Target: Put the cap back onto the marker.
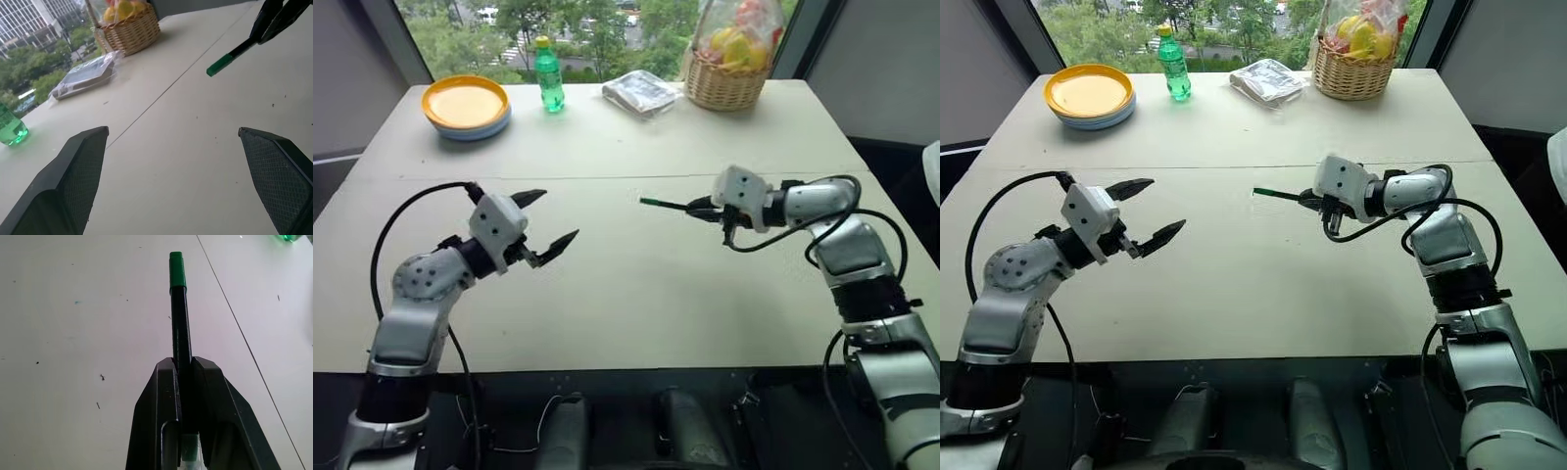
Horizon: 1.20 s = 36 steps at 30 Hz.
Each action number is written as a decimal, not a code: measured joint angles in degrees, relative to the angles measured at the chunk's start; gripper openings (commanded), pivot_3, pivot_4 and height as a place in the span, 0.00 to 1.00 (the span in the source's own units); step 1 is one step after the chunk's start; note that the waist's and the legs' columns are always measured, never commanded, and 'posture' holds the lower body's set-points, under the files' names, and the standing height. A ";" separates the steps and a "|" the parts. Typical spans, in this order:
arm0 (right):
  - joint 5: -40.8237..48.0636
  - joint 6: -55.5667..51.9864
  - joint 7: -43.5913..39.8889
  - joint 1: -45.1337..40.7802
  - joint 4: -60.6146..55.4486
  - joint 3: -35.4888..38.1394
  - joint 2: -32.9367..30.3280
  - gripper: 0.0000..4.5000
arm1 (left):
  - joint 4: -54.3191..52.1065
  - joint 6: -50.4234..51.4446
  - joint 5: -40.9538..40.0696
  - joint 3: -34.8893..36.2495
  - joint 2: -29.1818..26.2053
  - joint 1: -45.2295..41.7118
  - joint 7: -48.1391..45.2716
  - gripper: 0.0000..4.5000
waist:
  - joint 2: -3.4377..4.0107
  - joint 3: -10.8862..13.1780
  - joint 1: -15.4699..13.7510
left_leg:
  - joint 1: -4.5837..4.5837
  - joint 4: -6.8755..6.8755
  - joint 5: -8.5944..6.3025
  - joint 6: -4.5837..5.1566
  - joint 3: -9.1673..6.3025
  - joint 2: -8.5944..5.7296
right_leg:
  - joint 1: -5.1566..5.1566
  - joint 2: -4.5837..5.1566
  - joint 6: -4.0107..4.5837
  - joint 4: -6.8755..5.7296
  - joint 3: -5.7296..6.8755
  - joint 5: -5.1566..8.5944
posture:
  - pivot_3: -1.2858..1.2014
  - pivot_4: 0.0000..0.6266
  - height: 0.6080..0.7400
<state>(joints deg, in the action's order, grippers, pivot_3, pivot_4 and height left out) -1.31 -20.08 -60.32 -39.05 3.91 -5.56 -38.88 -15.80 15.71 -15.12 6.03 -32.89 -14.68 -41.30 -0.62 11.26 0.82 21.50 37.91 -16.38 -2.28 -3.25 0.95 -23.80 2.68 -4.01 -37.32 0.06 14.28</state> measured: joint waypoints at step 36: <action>6.19 -49.62 39.97 13.97 -13.59 21.90 12.24 0.75 | 6.11 13.31 -5.48 -4.85 0.38 -10.21 -4.78 1.00 | 0.00 0.00 0.12 | 0.04 -0.03 0.00 0.00 0.03 -0.01 | -0.02 -0.01 0.00 0.05 -0.01 0.00 | 0.52 0.24 1.00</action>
<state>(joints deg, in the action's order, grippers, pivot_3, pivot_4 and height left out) 4.88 -69.70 -20.34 -25.09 -9.69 16.34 -26.64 -9.69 29.02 -20.60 1.17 -32.52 -24.89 -46.08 -0.62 11.26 0.93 21.54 37.88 -16.38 -2.27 -3.21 0.94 -23.82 2.67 -4.01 -37.26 0.05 14.29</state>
